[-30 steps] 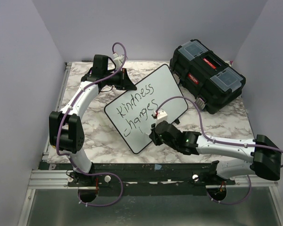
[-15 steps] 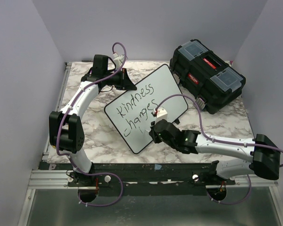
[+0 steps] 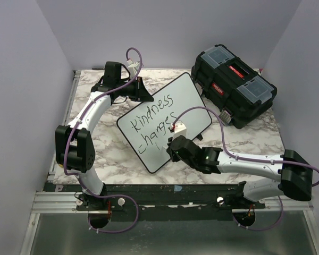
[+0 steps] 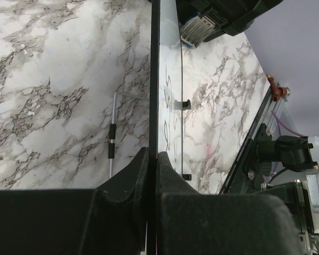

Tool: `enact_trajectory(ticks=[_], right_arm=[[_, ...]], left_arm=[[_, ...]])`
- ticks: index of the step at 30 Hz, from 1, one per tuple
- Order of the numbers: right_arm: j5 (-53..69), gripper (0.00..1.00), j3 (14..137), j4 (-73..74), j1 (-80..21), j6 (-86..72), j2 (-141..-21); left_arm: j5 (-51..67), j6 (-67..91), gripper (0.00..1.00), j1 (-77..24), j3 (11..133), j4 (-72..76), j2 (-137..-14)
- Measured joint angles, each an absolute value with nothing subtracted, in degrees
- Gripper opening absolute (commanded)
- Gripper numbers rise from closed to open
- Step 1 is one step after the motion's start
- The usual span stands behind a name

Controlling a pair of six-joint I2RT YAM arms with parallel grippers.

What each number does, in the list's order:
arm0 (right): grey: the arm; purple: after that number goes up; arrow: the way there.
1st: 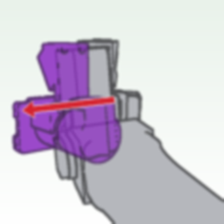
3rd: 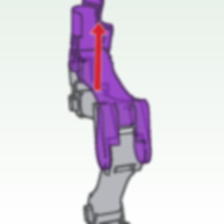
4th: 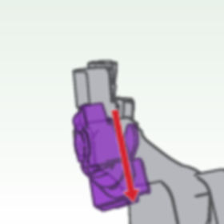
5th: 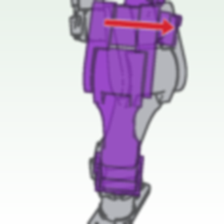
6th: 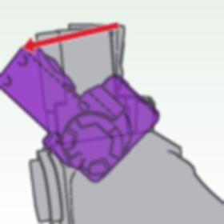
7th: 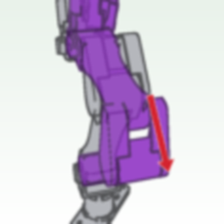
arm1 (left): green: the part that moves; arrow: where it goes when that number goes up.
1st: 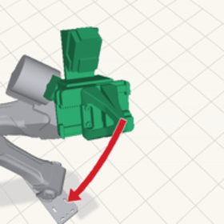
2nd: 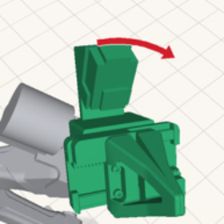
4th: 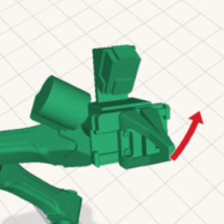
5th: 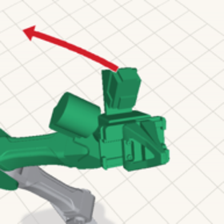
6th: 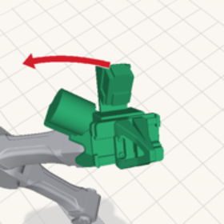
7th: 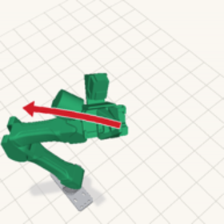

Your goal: Write a sentence on the whiteboard

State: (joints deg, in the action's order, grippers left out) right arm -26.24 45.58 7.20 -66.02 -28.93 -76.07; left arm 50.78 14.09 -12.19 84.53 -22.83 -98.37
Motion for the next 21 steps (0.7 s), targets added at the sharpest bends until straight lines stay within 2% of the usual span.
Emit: enact_trajectory(ticks=[21], right_arm=[[-28.9,0.01,49.5,7.4,-66.0,-28.9,-78.1]], left_arm=[[50.9,14.2,0.0,-12.1,84.5,-22.8,-98.4]])
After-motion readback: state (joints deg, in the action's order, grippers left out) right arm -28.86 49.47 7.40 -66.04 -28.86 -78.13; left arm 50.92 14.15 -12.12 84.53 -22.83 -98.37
